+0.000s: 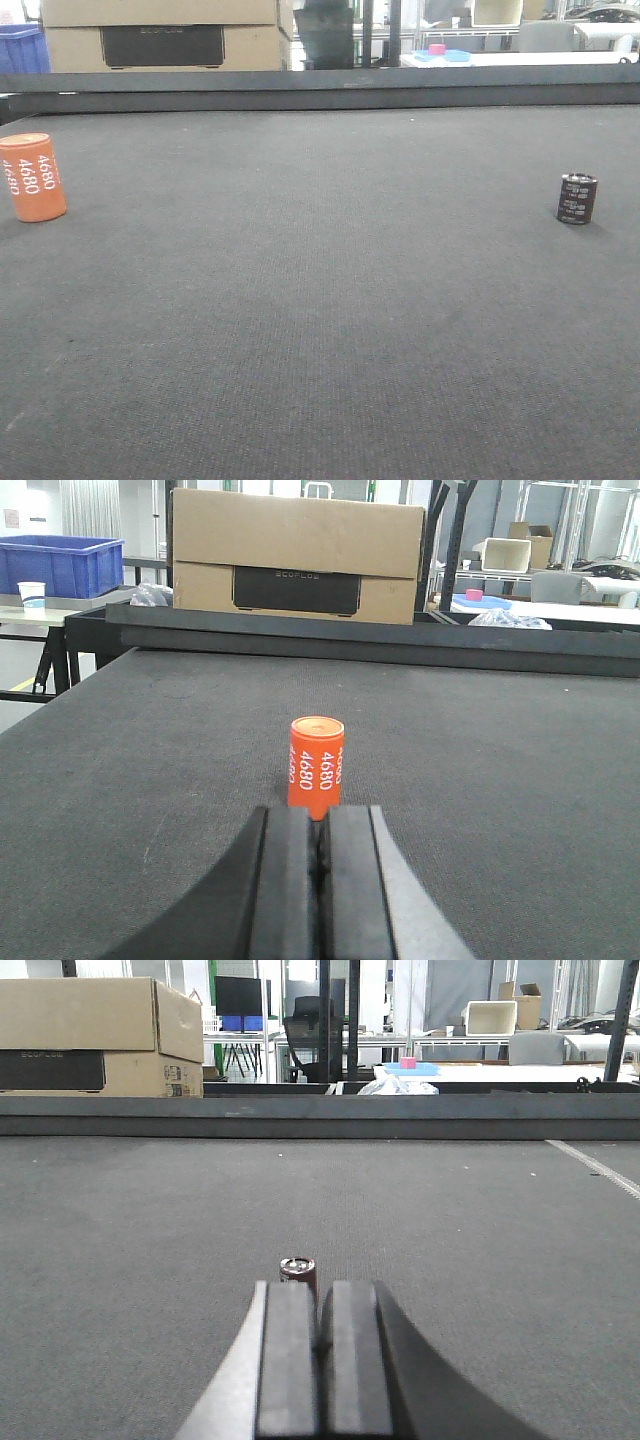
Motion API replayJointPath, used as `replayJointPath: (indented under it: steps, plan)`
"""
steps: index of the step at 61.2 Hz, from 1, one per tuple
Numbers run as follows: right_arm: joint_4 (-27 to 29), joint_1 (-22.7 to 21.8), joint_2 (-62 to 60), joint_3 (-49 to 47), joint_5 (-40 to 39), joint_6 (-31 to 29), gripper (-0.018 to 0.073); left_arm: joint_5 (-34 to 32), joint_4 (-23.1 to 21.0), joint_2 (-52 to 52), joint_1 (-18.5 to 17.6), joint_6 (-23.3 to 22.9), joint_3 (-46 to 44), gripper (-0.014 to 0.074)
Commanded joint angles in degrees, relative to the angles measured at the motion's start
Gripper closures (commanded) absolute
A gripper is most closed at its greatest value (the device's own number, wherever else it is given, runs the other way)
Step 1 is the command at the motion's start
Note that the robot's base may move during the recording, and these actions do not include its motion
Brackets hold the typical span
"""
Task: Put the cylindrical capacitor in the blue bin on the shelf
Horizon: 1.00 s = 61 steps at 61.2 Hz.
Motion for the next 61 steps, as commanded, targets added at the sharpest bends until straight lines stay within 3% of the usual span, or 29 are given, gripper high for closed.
replayJointPath:
  steps: [1,8,22,28,41,48,61]
  plan:
    - [-0.6,-0.3,-0.2,0.0,-1.2,-0.3,0.0724,-1.1,0.2,-0.3,0.2,-0.2,-0.1,0.0707]
    - [-1.0,-0.3,-0.2,0.0,-1.8,-0.3,0.0724,-1.1,0.2,-0.3,0.2,-0.2,-0.1,0.0707]
    - [-1.7,-0.3,-0.2,0.0,-16.3,-0.3,0.0724,-5.8,0.2,-0.3,0.2,-0.2,-0.1,0.0707]
    - [-1.8,-0.3,-0.2,0.0,-18.3,-0.3,0.0724,-4.6,1.7,-0.3,0.2,-0.2,-0.1,0.0707]
    - [-2.5,-0.3,-0.2,-5.8,-6.3,-0.3,0.0724,2.2,4.1,-0.1,0.2,-0.2,-7.2,0.0707]
    - [-3.2,-0.3,0.2,-12.0,0.9,-0.3,0.0724,10.2,6.6,3.6,0.2,-0.2,-14.4,0.0707]
    - [-3.2,-0.3,10.1,-19.8,3.9,-0.3,0.0724,14.5,6.3,15.5,0.2,-0.2,-26.1,0.0707]
